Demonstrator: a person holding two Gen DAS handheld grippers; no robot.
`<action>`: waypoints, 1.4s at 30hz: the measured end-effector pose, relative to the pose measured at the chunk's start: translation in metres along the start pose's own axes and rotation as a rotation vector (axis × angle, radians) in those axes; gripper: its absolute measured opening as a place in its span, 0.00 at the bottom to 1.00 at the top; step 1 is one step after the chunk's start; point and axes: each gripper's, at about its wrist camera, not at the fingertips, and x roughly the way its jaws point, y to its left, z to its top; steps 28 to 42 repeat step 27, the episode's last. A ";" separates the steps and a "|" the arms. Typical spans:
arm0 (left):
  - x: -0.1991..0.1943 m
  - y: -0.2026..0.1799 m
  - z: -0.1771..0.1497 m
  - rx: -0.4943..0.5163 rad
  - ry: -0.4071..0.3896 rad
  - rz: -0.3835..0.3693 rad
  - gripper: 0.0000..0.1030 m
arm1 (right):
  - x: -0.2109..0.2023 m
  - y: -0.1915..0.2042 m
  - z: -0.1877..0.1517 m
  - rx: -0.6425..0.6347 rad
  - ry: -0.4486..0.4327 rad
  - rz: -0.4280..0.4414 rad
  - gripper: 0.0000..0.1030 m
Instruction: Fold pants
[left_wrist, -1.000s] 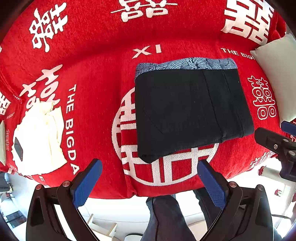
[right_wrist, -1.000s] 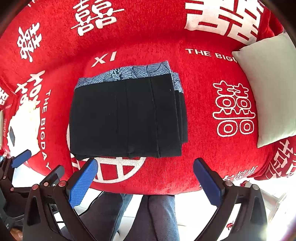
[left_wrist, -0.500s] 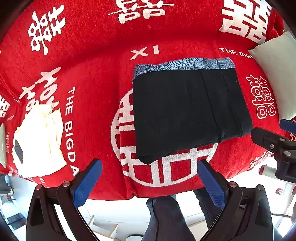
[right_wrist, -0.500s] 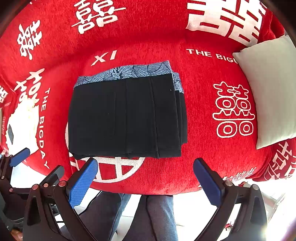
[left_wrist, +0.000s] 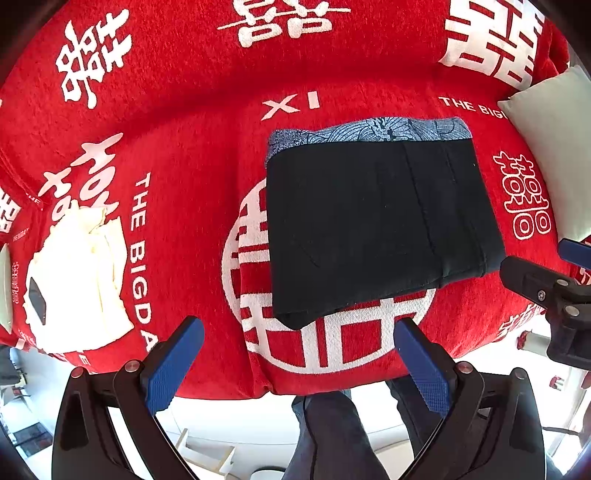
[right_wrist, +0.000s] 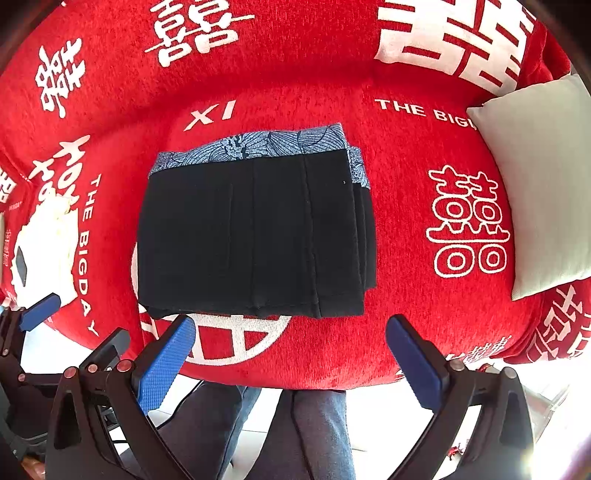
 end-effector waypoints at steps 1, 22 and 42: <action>0.000 0.000 0.000 0.000 0.001 0.001 1.00 | 0.000 0.000 0.000 0.001 0.000 0.001 1.00; 0.005 0.001 0.003 -0.028 0.009 -0.008 1.00 | 0.004 0.001 0.001 0.000 0.010 0.002 1.00; 0.004 -0.001 0.003 -0.019 -0.002 -0.012 1.00 | 0.006 0.000 0.002 0.002 0.014 0.000 1.00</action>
